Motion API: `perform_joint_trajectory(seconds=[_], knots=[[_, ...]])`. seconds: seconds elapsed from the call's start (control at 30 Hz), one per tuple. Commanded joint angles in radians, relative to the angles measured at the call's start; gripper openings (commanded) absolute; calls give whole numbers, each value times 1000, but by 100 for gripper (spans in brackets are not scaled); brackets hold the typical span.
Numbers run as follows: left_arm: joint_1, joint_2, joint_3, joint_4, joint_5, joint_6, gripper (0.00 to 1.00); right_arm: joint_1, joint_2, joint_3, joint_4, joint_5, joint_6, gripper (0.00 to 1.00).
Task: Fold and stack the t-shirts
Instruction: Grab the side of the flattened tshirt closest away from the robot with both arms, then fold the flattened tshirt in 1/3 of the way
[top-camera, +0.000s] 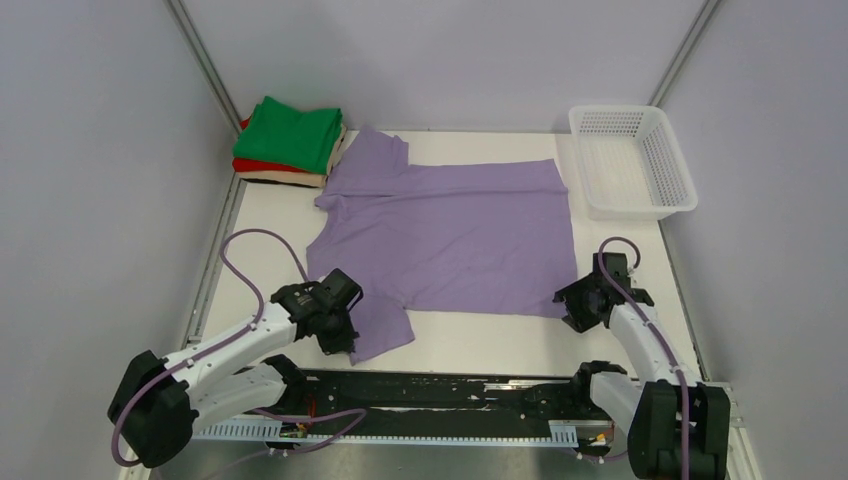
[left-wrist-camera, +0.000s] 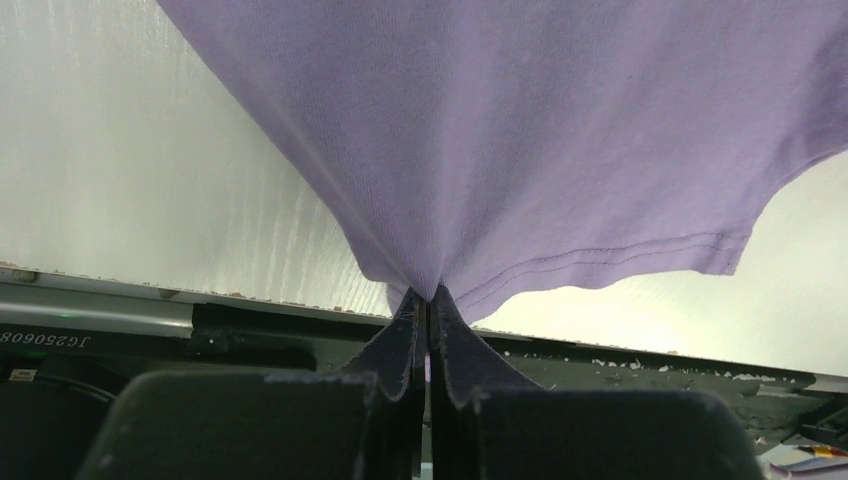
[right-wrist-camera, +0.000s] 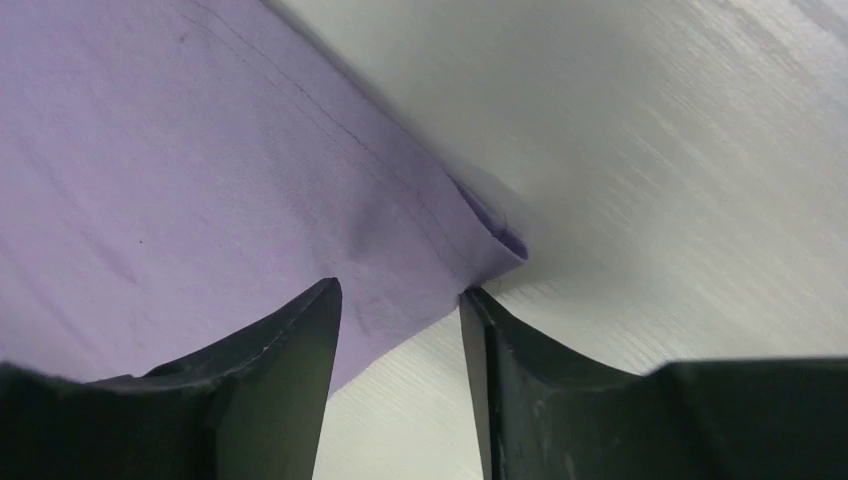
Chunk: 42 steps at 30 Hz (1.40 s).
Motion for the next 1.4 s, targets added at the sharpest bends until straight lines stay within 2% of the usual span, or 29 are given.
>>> perform_joint_trajectory(seconds=[0.0, 0.13, 0.17, 0.47, 0.67, 0.87, 1.03, 1.37], knots=[[-6, -23, 45, -46, 18, 5, 0, -5, 55, -11, 123, 3, 2, 40], [-6, -30, 68, -98, 25, 2, 0, -5, 41, -4, 121, 8, -19, 2], [-9, -32, 79, -108, 26, -4, 0, -4, 22, -2, 112, 8, -22, 0], [-117, -129, 95, -228, 47, -124, 0, -2, -217, 57, -132, -5, -29, 0], [-209, -107, 118, -238, 48, -167, 0, 4, -264, 52, -165, -59, -10, 0], [-210, -13, 179, -135, -27, -70, 0, 4, -246, 59, -118, -73, -34, 0], [-125, 86, 280, -66, -54, 47, 0, 4, -182, 81, -62, -103, -76, 0], [86, 203, 379, 74, 105, 232, 0, 3, 15, 194, 15, -107, -151, 0]])
